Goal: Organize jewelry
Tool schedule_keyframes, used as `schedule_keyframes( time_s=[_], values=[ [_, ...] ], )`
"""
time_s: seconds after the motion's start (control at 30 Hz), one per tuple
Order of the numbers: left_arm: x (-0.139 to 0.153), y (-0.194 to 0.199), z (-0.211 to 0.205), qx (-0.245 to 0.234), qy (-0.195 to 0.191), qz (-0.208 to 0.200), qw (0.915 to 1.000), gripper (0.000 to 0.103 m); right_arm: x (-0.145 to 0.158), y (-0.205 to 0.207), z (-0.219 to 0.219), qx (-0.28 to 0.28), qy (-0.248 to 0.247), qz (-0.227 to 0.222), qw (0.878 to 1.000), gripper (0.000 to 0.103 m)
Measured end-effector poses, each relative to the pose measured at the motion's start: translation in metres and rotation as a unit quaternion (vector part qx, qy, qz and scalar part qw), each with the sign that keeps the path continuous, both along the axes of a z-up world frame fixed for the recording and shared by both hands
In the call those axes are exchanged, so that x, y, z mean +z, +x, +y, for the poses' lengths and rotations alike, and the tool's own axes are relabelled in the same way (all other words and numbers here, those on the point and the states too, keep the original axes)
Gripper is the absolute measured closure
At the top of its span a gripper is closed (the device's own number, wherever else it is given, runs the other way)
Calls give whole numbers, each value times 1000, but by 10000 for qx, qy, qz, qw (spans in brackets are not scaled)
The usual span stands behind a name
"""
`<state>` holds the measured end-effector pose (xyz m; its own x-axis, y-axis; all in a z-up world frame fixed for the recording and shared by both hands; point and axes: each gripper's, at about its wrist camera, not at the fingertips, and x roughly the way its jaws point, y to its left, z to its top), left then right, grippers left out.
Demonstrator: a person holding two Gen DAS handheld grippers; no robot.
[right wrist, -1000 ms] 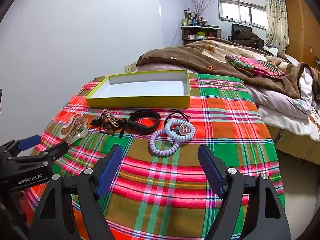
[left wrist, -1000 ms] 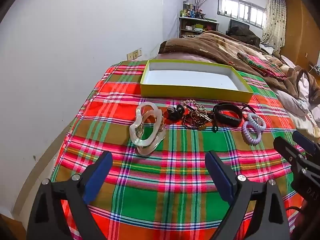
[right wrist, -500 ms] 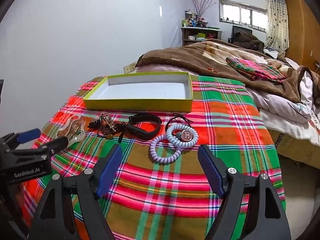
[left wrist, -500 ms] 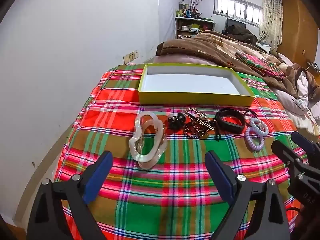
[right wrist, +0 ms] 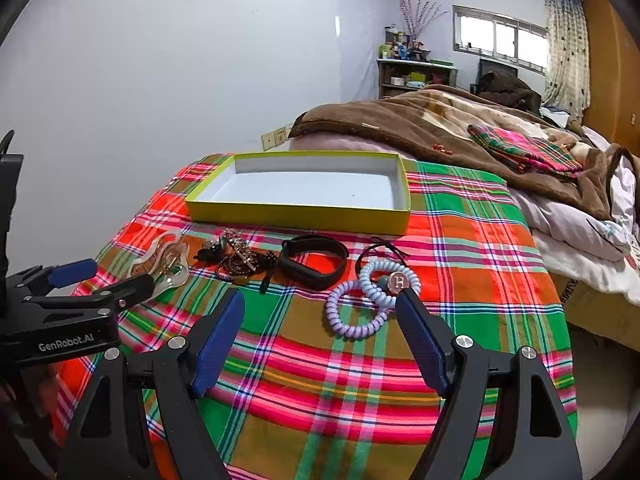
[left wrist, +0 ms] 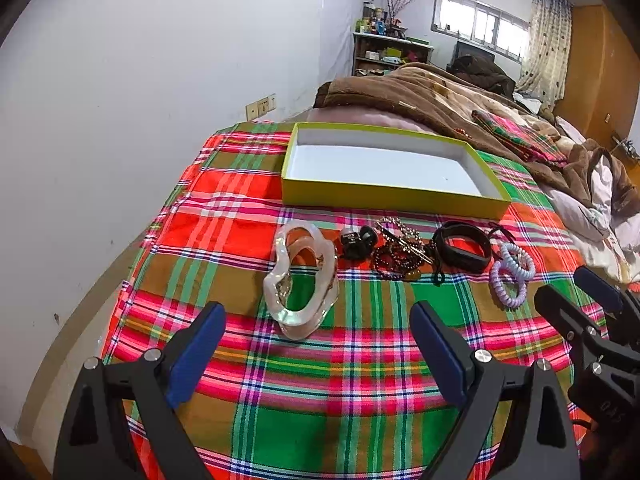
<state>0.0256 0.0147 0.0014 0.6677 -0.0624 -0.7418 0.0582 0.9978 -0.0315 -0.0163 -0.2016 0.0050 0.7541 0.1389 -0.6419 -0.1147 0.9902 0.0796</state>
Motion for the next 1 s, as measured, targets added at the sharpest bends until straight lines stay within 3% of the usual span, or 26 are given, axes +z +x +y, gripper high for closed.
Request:
schedule_keyframes(
  time_s=[1.0],
  values=[
    [6, -7, 6, 123, 27, -30, 9999, 9, 1, -2, -3, -77, 34, -20, 10000, 25]
  ],
)
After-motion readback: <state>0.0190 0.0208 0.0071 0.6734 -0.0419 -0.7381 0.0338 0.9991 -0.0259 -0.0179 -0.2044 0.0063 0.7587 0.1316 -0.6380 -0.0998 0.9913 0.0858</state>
